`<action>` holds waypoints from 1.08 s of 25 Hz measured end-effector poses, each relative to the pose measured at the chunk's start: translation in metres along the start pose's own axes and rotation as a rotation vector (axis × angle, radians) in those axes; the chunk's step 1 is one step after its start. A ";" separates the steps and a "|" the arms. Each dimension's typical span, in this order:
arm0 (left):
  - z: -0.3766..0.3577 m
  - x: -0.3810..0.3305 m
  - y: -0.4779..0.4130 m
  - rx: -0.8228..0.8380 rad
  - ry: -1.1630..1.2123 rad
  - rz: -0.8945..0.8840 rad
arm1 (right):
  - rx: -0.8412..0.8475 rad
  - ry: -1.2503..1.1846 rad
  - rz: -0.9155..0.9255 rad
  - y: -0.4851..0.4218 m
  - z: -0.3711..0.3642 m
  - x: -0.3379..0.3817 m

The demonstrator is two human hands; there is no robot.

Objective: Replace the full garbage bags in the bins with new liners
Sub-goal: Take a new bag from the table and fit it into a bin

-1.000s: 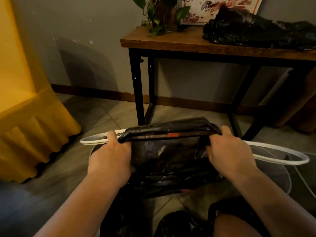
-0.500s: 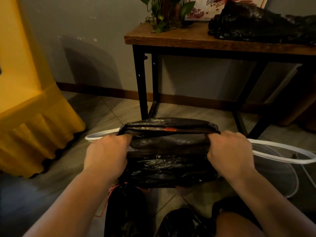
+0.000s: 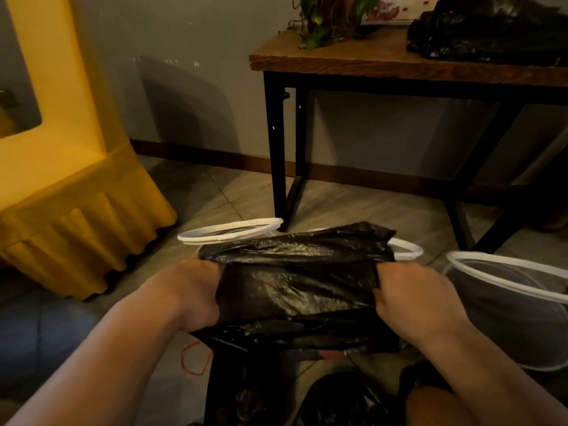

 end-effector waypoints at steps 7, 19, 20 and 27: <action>-0.006 0.063 0.033 0.143 0.268 -0.189 | 0.424 -0.184 0.047 0.017 -0.030 0.024; -0.079 0.145 -0.072 -0.253 0.539 0.033 | 0.309 -0.428 -0.084 -0.083 -0.120 0.099; -0.083 0.145 -0.089 -0.248 0.558 0.046 | 0.323 -0.536 -0.116 -0.100 -0.130 0.109; -0.111 0.114 -0.195 -0.224 0.480 -0.032 | 0.287 -1.096 -0.276 -0.205 -0.200 0.183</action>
Point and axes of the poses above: each hand's wrist, its own y-axis away from the middle knuckle, its own z-axis out of the back of the hand, x = y × z, the point moved 4 cm from there along -y, towards the middle knuckle, and after that the axes turned 4 degrees about -y, right-handed, at the moved point
